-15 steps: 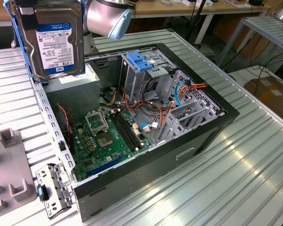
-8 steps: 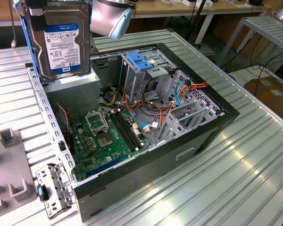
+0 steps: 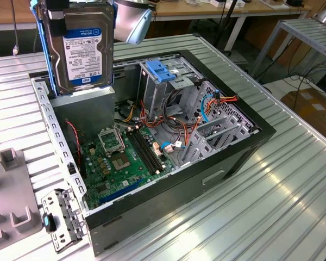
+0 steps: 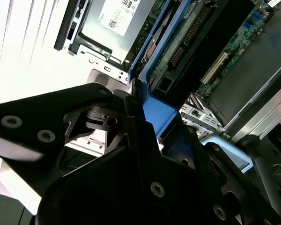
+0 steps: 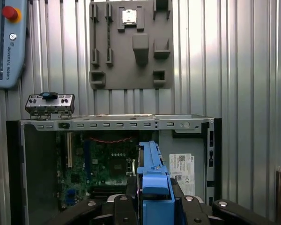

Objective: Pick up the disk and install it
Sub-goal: 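Pick up the disk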

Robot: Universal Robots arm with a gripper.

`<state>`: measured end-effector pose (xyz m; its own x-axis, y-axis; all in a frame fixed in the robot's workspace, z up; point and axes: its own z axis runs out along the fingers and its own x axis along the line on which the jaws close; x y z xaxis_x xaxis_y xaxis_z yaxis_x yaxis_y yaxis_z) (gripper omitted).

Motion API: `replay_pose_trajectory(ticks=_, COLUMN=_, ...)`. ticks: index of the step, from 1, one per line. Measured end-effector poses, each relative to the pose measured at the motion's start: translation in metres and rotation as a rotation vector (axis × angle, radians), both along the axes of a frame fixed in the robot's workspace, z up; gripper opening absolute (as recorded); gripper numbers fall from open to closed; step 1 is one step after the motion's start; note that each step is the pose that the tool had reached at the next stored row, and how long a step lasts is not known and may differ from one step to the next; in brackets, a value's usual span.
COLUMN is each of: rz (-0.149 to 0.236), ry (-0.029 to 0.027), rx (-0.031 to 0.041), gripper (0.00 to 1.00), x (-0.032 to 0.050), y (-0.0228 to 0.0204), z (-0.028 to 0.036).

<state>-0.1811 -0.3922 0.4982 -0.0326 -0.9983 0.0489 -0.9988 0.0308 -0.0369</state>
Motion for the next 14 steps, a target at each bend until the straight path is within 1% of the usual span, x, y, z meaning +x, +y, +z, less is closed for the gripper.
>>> replay_pose_trajectory(ticks=14, rz=-0.005, ry=0.0000, rx=-0.0001, gripper=0.37, x=0.0254, y=-0.0102, z=0.0001)
